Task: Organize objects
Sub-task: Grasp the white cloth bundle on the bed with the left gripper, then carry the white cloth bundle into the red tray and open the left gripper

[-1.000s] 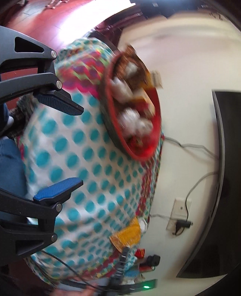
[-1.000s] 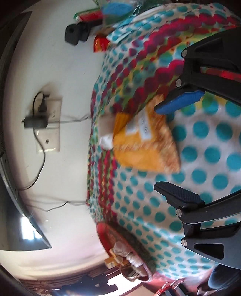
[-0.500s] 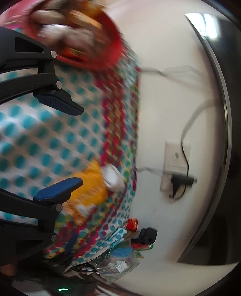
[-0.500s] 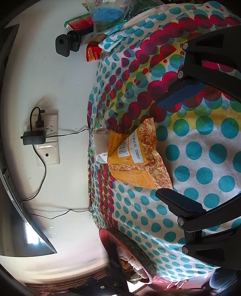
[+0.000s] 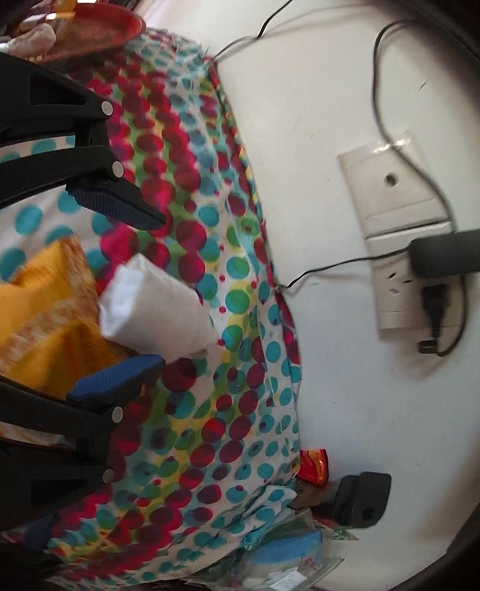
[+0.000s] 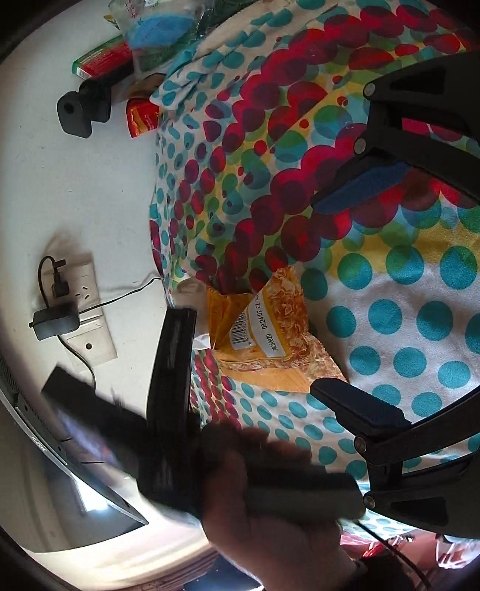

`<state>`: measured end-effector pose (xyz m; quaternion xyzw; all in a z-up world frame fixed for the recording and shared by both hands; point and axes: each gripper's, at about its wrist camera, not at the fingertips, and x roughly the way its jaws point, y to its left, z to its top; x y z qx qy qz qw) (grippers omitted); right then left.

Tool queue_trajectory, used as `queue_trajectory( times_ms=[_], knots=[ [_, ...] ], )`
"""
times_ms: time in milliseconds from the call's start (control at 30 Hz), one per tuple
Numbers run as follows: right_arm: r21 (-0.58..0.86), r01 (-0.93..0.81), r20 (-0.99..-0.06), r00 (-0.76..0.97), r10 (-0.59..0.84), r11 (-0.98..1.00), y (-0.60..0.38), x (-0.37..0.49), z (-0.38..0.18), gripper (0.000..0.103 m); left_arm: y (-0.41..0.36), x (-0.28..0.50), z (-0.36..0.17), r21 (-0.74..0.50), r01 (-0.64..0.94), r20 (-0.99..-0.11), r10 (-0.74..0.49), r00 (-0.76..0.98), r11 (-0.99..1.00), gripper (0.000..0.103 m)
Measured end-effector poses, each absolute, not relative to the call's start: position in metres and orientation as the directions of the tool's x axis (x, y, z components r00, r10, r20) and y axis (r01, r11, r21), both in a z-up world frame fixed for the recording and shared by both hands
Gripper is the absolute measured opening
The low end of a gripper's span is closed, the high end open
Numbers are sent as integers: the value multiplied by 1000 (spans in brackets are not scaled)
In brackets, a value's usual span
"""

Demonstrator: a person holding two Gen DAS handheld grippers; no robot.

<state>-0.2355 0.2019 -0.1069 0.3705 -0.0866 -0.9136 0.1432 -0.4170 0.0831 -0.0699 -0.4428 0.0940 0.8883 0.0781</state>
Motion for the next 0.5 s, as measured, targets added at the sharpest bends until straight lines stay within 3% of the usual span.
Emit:
queue_trajectory(
  times_ms=[167,200,233,267,400,500],
  knots=[
    [262,191,-668,-672,-321,-946,201,-239,-109,89,91,-438,-91,77,-223,-843,55,-535,-972,71],
    [266,189,-668,-671,-321,-945,202,-239,-109,89,92,-440,-93,76,-225,-846,56,-530,-971,67],
    [270,183,-668,-671,-321,-945,203,-239,-110,89,93,-441,-95,81,-227,-846,53,-531,-971,48],
    [273,183,-669,-670,-323,-945,204,-240,-110,89,96,-442,-97,77,-231,-847,59,-528,-970,42],
    [272,185,-672,-666,-324,-944,202,-241,-110,89,102,-440,-95,98,-235,-830,51,-556,-967,31],
    [269,186,-675,-663,-323,-945,201,-241,-110,91,102,-437,-88,110,-219,-804,43,-593,-969,28]
  ],
)
